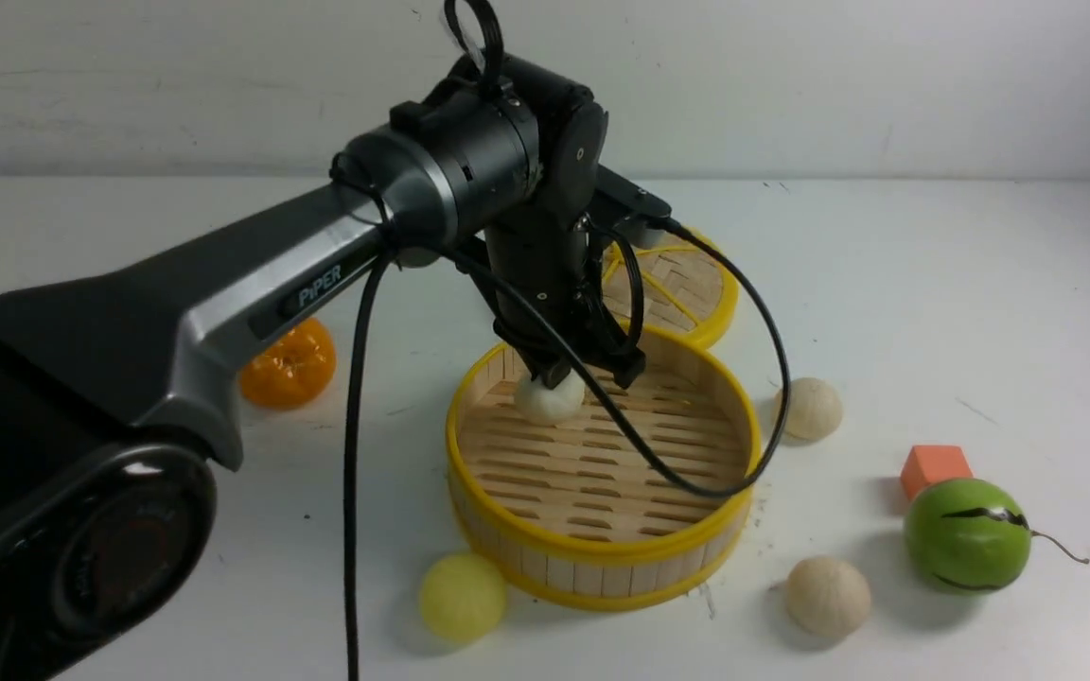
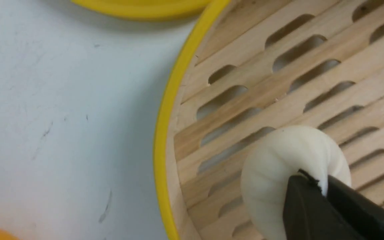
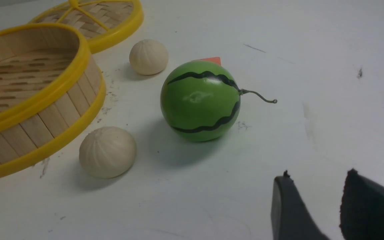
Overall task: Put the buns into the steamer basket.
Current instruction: Use the left arm to put the steamed stuffed bun into the steamer, then use the left arm to grab a steamed stuffed bun
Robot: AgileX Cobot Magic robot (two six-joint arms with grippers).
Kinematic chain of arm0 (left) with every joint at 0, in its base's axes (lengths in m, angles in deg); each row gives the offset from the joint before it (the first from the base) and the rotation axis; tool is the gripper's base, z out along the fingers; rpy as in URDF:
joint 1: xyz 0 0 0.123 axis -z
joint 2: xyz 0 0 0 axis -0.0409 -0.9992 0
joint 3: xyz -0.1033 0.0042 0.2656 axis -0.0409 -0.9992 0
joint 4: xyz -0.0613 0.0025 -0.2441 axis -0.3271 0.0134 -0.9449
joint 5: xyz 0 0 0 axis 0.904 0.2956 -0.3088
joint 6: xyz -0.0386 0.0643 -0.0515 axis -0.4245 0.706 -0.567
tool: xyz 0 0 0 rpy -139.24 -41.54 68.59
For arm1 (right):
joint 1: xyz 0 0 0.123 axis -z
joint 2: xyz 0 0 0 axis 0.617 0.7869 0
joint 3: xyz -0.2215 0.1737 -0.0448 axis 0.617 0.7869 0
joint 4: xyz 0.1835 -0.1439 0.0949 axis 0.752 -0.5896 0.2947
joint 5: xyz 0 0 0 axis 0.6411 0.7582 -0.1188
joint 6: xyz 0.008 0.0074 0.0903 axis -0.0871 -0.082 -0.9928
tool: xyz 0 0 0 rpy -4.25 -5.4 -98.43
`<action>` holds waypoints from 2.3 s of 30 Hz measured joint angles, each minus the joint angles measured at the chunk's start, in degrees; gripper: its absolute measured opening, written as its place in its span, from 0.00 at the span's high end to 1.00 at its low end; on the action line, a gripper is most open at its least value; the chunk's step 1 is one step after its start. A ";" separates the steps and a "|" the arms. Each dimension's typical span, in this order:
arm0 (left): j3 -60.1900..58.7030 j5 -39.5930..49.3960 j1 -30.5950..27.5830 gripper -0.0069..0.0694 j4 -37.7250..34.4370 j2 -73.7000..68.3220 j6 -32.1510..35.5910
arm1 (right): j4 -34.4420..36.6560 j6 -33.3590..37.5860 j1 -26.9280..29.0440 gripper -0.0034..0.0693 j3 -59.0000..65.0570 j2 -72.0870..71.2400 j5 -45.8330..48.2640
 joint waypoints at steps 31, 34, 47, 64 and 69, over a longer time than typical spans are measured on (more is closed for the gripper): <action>0.28 -0.44 -0.42 0.53 0.74 1.79 -4.97 | 0.00 0.00 0.00 0.62 0.00 0.00 0.00; 0.28 4.10 -0.42 0.66 -1.81 7.03 -7.21 | 0.00 0.00 0.00 0.62 0.00 0.00 0.00; -29.41 5.80 -0.42 0.93 -3.92 33.27 -8.97 | 0.00 0.00 0.00 0.62 0.00 0.00 0.00; -54.46 -15.17 -0.15 0.68 -13.46 34.00 -8.03 | 0.00 0.00 0.00 0.62 0.00 0.00 0.00; -54.46 -16.52 1.88 0.60 -12.38 32.63 -8.03 | 0.00 0.00 0.00 0.62 0.00 0.00 0.00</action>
